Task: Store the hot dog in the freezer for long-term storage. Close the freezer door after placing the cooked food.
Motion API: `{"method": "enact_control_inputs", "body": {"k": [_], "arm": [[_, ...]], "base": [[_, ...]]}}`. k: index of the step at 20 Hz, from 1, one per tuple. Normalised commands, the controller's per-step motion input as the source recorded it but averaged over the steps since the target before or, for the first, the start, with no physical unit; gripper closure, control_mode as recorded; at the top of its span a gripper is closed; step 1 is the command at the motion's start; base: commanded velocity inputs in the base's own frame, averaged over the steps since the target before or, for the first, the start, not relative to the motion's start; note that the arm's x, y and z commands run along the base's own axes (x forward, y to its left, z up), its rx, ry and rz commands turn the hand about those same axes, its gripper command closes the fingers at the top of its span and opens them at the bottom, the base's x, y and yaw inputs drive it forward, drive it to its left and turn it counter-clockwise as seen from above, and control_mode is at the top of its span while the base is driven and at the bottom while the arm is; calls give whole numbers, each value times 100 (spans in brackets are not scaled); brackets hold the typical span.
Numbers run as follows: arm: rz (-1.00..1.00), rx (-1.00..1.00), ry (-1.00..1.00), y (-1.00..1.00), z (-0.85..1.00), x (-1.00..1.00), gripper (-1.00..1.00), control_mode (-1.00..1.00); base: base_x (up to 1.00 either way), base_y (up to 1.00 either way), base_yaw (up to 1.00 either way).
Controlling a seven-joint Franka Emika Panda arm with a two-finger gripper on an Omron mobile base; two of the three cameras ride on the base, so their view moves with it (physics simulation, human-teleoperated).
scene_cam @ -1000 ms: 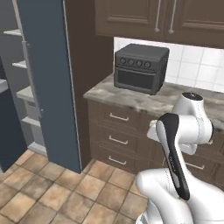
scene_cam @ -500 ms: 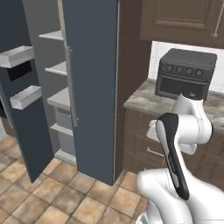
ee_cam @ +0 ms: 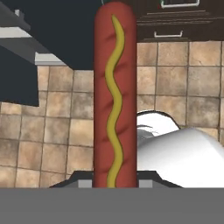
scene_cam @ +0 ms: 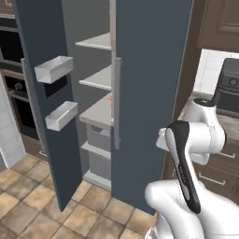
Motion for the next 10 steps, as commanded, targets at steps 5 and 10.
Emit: {"method": "enact_control_inputs", "body": {"k": [5,10], "arm": [[0,0,0,0,0,0,100,100],[0,0,0,0,0,0,100,100]], "base": [[100,48,0],[99,82,0]]}}
